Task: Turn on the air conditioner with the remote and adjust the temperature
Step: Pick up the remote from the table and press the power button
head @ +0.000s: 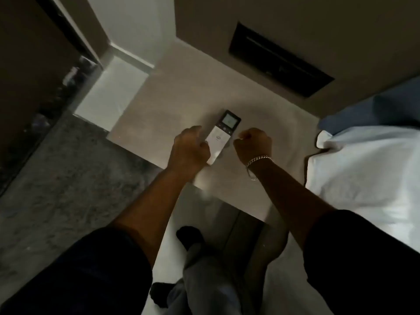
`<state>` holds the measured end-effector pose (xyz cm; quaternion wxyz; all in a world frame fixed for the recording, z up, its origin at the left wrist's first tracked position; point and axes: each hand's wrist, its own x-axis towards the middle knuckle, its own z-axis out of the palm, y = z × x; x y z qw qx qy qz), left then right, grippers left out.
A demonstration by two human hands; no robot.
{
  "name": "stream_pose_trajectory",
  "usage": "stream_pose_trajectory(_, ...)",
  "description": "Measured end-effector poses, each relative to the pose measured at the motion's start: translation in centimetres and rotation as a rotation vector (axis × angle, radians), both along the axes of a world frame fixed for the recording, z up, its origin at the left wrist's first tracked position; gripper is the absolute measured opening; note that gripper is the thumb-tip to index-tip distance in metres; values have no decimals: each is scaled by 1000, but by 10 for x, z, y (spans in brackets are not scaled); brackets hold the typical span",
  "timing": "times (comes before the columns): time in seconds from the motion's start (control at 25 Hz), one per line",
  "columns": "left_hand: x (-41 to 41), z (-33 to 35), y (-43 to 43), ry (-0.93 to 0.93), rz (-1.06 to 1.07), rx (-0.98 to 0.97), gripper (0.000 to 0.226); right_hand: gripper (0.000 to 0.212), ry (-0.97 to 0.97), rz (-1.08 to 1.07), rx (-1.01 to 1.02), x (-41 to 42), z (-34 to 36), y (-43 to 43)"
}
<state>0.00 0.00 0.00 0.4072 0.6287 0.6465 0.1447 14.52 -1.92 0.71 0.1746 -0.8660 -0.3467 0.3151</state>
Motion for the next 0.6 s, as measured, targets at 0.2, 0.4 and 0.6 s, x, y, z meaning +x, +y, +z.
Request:
stream_pose_trajectory(0.2, 30, -45, 10, -18, -14, -116, 18, 40, 308, -218, -51, -10, -54, 11)
stream_pose_trajectory(0.4, 38, -48, 16, -104, 250, -296, 26, 40, 286, -234, -12, -21, -68, 10)
stream_pose_trajectory(0.6, 16, -7, -5, -438, 622, -286, 31, 33, 494, -165, 176, -58, -25, 8)
